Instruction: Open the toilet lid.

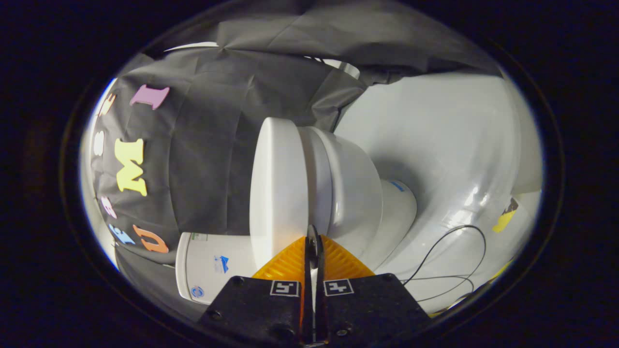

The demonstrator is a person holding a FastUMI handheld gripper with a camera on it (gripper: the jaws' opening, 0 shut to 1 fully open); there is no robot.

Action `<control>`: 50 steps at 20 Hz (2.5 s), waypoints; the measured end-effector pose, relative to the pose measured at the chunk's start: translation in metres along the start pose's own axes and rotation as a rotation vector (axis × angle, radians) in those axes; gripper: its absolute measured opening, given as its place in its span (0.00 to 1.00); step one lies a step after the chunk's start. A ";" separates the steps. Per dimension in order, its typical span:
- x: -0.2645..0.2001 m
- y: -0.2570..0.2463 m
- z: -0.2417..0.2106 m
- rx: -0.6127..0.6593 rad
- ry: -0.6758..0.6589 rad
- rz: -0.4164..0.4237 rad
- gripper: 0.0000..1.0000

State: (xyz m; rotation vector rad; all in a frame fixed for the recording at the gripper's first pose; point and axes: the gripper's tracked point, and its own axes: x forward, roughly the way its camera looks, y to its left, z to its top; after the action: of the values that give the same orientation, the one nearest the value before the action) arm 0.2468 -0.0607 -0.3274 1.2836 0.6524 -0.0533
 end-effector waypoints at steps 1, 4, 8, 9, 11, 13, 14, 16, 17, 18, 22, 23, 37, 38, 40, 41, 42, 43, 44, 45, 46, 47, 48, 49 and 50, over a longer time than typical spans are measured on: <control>-0.002 0.003 0.001 0.005 -0.002 -0.008 0.06; -0.009 0.013 0.003 0.022 -0.013 0.003 0.04; -0.019 0.034 0.003 -0.095 -0.049 0.006 0.04; -0.021 0.042 0.003 -0.114 -0.059 0.010 0.04; -0.026 0.052 0.003 -0.152 -0.075 0.017 0.04; -0.030 0.058 0.000 -0.188 -0.089 0.015 0.04; -0.030 0.061 -0.001 -0.198 -0.094 0.015 0.04; -0.033 0.068 0.000 -0.215 -0.110 0.017 0.04; -0.033 0.070 -0.002 -0.229 -0.114 0.015 0.04; -0.035 0.074 -0.002 -0.238 -0.121 0.014 0.04; -0.042 0.096 -0.005 -0.268 -0.141 0.032 0.04; -0.042 0.101 -0.005 -0.274 -0.145 0.032 0.04; -0.058 0.174 -0.038 -0.510 -0.192 0.020 0.04; -0.059 0.177 -0.040 -0.523 -0.193 0.017 0.04; -0.060 0.184 -0.044 -0.546 -0.191 0.008 0.04; -0.060 0.186 -0.046 -0.563 -0.190 0.001 0.04; -0.061 0.189 -0.048 -0.577 -0.189 -0.002 0.04; -0.061 0.194 -0.051 -0.594 -0.189 -0.003 0.04; -0.062 0.199 -0.053 -0.615 -0.191 -0.005 0.04; -0.063 0.204 -0.058 -0.637 -0.193 -0.007 0.04; -0.063 0.209 -0.062 -0.660 -0.195 -0.010 0.04; -0.064 0.214 -0.066 -0.684 -0.198 -0.012 0.04; -0.065 0.220 -0.070 -0.705 -0.203 -0.015 0.04; -0.064 0.225 -0.074 -0.726 -0.208 -0.021 0.04; -0.064 0.229 -0.078 -0.744 -0.213 -0.029 0.05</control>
State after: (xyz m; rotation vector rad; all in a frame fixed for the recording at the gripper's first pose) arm 0.2501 0.0598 -0.1080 0.5403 0.4402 0.0290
